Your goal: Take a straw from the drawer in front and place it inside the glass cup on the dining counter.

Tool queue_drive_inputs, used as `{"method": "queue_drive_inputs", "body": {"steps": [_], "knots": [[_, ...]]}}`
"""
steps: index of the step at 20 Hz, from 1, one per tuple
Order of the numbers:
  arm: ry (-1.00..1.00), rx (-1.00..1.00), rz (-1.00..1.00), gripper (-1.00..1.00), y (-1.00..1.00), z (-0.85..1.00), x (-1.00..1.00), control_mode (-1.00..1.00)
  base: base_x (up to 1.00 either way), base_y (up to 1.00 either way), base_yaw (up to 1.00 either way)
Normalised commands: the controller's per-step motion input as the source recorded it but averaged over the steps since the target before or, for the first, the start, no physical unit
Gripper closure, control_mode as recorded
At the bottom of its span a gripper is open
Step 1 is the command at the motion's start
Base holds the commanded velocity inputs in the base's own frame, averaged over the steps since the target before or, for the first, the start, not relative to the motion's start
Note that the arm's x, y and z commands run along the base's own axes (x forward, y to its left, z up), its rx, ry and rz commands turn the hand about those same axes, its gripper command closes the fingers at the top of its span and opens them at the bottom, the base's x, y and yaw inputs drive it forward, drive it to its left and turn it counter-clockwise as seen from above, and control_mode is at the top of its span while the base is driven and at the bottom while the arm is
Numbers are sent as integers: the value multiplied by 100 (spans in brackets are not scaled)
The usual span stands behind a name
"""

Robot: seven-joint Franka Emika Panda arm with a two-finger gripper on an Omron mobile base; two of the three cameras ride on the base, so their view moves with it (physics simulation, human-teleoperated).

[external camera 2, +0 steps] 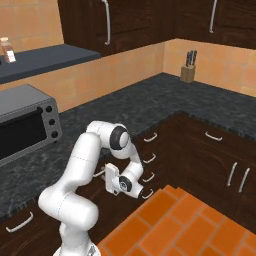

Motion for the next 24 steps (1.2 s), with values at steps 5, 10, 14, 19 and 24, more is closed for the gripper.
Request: {"method": "queue_drive_inputs", "body": {"steps": [5,10,14,19,24], "knots": [[2,-5,0,100,21,-3,7,-100,0,0,0],[0,-1,0,100,2,0,-6,-100,0,0,0],[0,1,0,100,-6,0,-47,-100,0,0,0],[0,9,0,100,-31,9,-82,-100,0,0,0],[0,13,0,100,-52,19,-91,-100,0,0,0]]}}
